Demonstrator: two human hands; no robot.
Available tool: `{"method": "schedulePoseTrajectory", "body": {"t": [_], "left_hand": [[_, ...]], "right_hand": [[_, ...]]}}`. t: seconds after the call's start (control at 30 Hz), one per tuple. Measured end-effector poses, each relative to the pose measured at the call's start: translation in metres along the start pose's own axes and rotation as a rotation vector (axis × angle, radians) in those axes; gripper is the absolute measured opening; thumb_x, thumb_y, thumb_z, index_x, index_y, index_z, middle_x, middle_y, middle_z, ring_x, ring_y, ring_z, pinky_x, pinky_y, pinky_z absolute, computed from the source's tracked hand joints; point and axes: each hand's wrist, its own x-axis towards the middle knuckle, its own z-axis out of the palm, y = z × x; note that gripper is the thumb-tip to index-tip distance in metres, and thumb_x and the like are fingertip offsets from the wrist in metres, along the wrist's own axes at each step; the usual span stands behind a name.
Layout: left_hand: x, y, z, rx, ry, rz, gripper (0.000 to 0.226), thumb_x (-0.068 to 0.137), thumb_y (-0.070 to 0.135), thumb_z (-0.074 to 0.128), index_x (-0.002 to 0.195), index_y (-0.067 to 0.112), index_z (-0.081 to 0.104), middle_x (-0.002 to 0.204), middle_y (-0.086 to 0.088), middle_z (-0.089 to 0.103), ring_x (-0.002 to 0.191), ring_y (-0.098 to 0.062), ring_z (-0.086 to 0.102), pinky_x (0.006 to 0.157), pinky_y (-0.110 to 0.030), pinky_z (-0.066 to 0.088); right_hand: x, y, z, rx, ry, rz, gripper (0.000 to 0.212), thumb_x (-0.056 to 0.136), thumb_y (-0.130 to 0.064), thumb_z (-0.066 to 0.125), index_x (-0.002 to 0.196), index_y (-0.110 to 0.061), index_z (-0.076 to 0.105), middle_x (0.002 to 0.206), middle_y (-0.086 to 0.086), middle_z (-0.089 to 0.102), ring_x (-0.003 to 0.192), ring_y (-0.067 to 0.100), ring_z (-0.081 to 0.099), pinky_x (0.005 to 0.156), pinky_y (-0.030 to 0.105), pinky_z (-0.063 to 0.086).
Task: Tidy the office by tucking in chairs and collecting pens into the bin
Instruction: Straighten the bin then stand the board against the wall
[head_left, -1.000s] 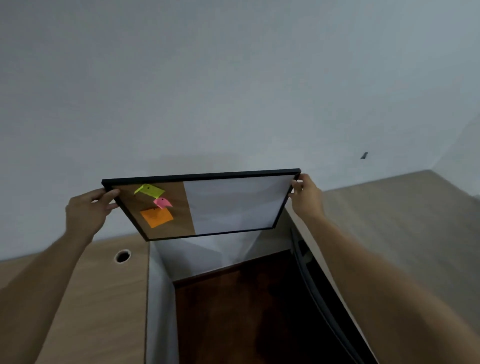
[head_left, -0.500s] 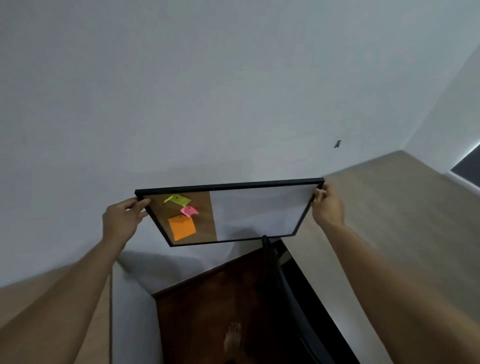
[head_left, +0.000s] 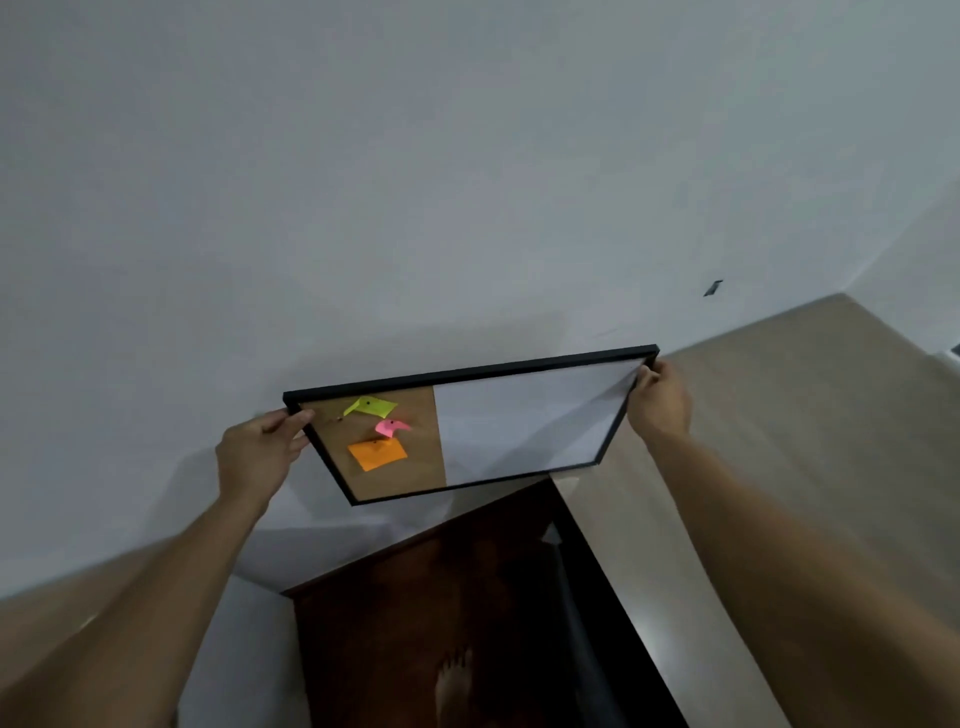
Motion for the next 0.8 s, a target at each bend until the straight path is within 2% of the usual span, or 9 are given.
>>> {"method": "schedulePoseTrajectory", "body": {"t": [0.17, 0.23, 0.33, 0.5, 0.6, 0.63, 0.67, 0.73, 0.8], "left_hand": [[0.035, -0.014, 0.009, -0.06, -0.017, -0.091, 0.058, 0.081, 0.03, 0.093, 0.127, -0.001, 0.074, 0.106, -0.01, 0.083, 0.096, -0.024, 0.082, 0.101, -0.044, 0.061], [0.044, -0.019, 0.014, -0.078, -0.006, -0.11, 0.053, 0.081, 0.031, 0.093, 0.121, 0.002, 0.077, 0.103, -0.01, 0.083, 0.097, -0.025, 0.082, 0.101, -0.044, 0.061], [0.05, -0.022, 0.023, -0.091, 0.021, -0.119, 0.031, 0.084, 0.029, 0.091, 0.106, 0.01, 0.081, 0.097, -0.012, 0.083, 0.096, -0.027, 0.082, 0.1, -0.044, 0.062], [0.051, -0.03, 0.034, -0.109, 0.066, -0.133, 0.03, 0.083, 0.039, 0.091, 0.099, 0.016, 0.081, 0.096, -0.011, 0.083, 0.095, -0.027, 0.082, 0.098, -0.043, 0.062], [0.046, -0.033, 0.037, -0.133, 0.101, -0.147, 0.035, 0.082, 0.042, 0.092, 0.097, 0.013, 0.079, 0.096, -0.014, 0.082, 0.096, -0.028, 0.082, 0.096, -0.042, 0.063], [0.044, -0.035, 0.036, -0.145, 0.102, -0.153, 0.038, 0.082, 0.043, 0.091, 0.098, 0.011, 0.079, 0.096, -0.016, 0.082, 0.097, -0.028, 0.081, 0.097, -0.042, 0.062], [0.041, -0.037, 0.035, -0.157, 0.103, -0.154, 0.04, 0.083, 0.043, 0.091, 0.1, 0.009, 0.079, 0.097, -0.018, 0.082, 0.099, -0.029, 0.081, 0.098, -0.044, 0.062], [0.037, -0.039, 0.034, -0.167, 0.1, -0.154, 0.043, 0.084, 0.043, 0.09, 0.103, 0.006, 0.079, 0.1, -0.024, 0.08, 0.102, -0.03, 0.08, 0.101, -0.046, 0.061], [0.035, -0.038, 0.034, -0.162, 0.092, -0.155, 0.043, 0.084, 0.042, 0.09, 0.105, 0.006, 0.079, 0.102, -0.024, 0.08, 0.105, -0.03, 0.08, 0.102, -0.046, 0.061]], "right_hand": [[0.039, -0.021, 0.032, 0.034, 0.002, 0.057, 0.035, 0.108, -0.026, 0.044, 0.136, -0.009, 0.056, 0.126, 0.017, 0.067, 0.118, 0.038, 0.062, 0.088, 0.033, 0.041], [0.048, -0.029, 0.04, 0.044, -0.012, 0.072, 0.036, 0.106, -0.025, 0.047, 0.138, -0.008, 0.053, 0.128, 0.014, 0.067, 0.117, 0.036, 0.063, 0.088, 0.033, 0.044], [0.061, -0.04, 0.049, 0.054, -0.043, 0.051, 0.041, 0.103, -0.028, 0.052, 0.14, -0.01, 0.052, 0.128, 0.009, 0.068, 0.116, 0.032, 0.064, 0.091, 0.036, 0.05], [0.08, -0.048, 0.061, 0.063, -0.122, -0.009, 0.045, 0.099, -0.028, 0.053, 0.143, -0.018, 0.055, 0.121, 0.001, 0.064, 0.108, 0.024, 0.061, 0.092, 0.036, 0.049], [0.081, -0.05, 0.068, 0.084, -0.218, -0.015, 0.035, 0.098, -0.031, 0.052, 0.131, -0.023, 0.057, 0.118, -0.003, 0.066, 0.106, 0.023, 0.065, 0.088, 0.038, 0.052], [0.081, -0.049, 0.071, 0.081, -0.26, -0.022, 0.04, 0.095, -0.035, 0.052, 0.133, -0.023, 0.055, 0.123, -0.002, 0.067, 0.11, 0.023, 0.066, 0.092, 0.04, 0.053], [0.083, -0.046, 0.077, 0.078, -0.306, -0.028, 0.053, 0.091, -0.042, 0.053, 0.141, -0.022, 0.05, 0.133, 0.001, 0.064, 0.118, 0.024, 0.064, 0.098, 0.043, 0.053], [0.084, -0.04, 0.087, 0.057, -0.373, -0.013, 0.079, 0.084, -0.054, 0.052, 0.152, -0.017, 0.037, 0.158, 0.007, 0.046, 0.135, 0.028, 0.054, 0.11, 0.052, 0.048], [0.082, -0.034, 0.1, 0.074, -0.414, 0.008, 0.073, 0.088, -0.049, 0.054, 0.149, -0.013, 0.037, 0.165, 0.006, 0.032, 0.141, 0.03, 0.049, 0.112, 0.051, 0.045]]}}
